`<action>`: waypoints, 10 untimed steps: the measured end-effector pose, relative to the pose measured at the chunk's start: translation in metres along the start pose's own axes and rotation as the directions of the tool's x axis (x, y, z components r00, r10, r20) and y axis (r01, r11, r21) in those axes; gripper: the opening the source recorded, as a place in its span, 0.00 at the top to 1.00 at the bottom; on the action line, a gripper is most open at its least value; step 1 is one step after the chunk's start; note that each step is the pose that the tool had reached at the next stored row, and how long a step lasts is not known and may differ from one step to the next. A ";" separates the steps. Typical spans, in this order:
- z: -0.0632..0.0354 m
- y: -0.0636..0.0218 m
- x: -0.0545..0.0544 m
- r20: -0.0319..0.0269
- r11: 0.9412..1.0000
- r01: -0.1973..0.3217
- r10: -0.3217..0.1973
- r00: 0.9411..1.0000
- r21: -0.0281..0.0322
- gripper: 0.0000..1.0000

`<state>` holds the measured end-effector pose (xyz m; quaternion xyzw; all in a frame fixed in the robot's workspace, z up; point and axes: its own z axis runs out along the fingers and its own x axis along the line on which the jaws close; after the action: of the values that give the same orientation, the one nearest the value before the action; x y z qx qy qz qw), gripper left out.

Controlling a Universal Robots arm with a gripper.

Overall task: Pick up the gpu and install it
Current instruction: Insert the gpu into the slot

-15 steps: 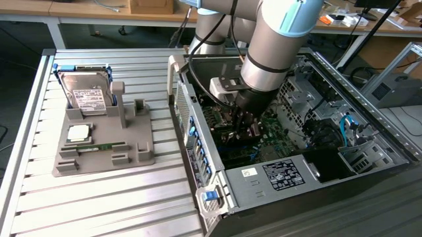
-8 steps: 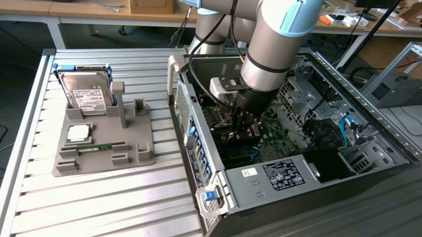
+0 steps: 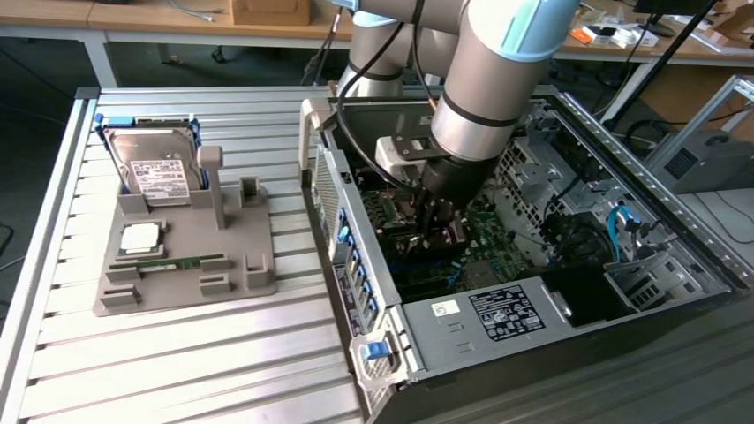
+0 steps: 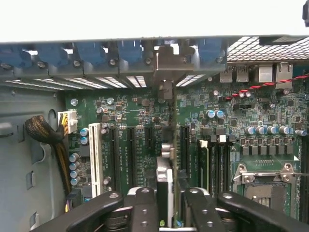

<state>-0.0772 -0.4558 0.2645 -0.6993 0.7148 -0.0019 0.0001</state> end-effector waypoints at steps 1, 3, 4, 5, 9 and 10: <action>0.0000 0.0000 0.000 0.000 1.000 0.000 0.000 1.000 0.000 0.73; 0.0000 0.0000 0.000 0.000 1.000 0.000 0.000 1.000 0.000 0.73; 0.0000 0.0000 0.000 0.000 1.000 0.000 0.000 1.000 0.000 0.73; 0.0001 0.0000 0.000 0.000 1.000 0.000 0.000 1.000 0.000 0.73; 0.0006 0.0001 -0.001 0.000 1.000 -0.001 0.001 1.000 0.000 0.73; 0.0006 0.0001 -0.002 0.000 1.000 -0.003 0.003 1.000 0.000 0.73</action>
<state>-0.0772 -0.4542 0.2639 -0.6982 0.7159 -0.0019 0.0000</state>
